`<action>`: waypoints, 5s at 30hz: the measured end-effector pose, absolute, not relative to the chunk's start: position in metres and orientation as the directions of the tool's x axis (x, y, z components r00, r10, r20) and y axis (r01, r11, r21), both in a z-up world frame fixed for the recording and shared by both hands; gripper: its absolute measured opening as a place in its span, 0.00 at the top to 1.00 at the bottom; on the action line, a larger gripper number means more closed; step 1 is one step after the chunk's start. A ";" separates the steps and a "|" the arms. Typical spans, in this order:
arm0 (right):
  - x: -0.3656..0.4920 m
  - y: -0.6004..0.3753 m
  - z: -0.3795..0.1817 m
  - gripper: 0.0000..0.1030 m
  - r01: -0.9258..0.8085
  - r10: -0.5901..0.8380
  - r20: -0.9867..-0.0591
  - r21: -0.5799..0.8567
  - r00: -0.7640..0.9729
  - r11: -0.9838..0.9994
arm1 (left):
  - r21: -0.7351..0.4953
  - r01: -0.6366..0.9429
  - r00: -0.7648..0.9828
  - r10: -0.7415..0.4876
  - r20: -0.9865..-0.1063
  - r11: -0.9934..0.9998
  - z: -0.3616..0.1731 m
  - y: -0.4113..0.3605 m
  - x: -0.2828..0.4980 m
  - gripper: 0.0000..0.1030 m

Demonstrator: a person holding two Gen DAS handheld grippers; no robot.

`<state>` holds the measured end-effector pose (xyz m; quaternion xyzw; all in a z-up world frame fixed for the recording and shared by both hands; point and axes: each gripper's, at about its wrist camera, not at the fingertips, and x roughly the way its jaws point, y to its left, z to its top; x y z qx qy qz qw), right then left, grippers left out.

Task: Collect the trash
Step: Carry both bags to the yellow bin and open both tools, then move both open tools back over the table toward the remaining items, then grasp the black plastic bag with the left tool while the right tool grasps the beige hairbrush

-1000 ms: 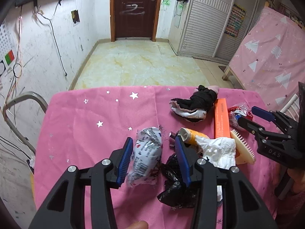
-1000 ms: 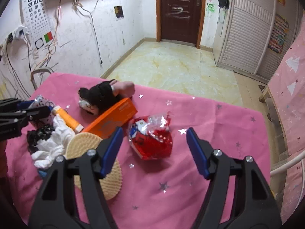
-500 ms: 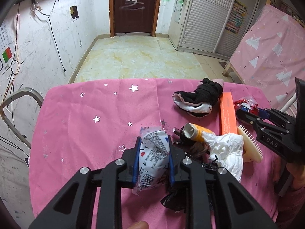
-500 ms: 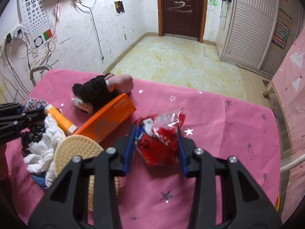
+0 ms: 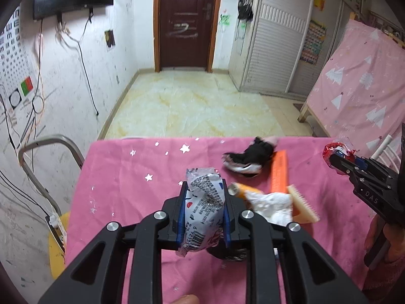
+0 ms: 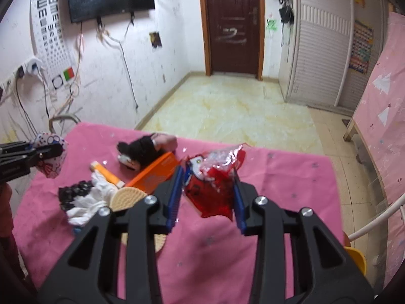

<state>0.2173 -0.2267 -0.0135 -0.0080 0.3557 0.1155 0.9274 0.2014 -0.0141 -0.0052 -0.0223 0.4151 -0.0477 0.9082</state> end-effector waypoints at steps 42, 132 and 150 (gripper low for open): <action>0.066 -0.490 -0.051 0.60 0.216 -0.056 -0.631 0.179 0.774 0.960 | -0.050 0.601 0.519 -0.437 -0.734 0.798 0.028 -0.366 0.141 0.86; 0.165 -0.166 -0.039 0.44 -0.320 0.243 -0.714 0.027 0.657 0.947 | -0.199 0.117 0.541 -0.230 -0.809 0.973 -0.058 -0.007 0.185 0.56; 0.182 -0.160 -0.054 0.44 -0.318 0.233 -0.748 0.031 0.622 0.948 | -0.277 0.169 0.513 -0.325 -0.795 0.946 -0.077 -0.028 0.199 0.98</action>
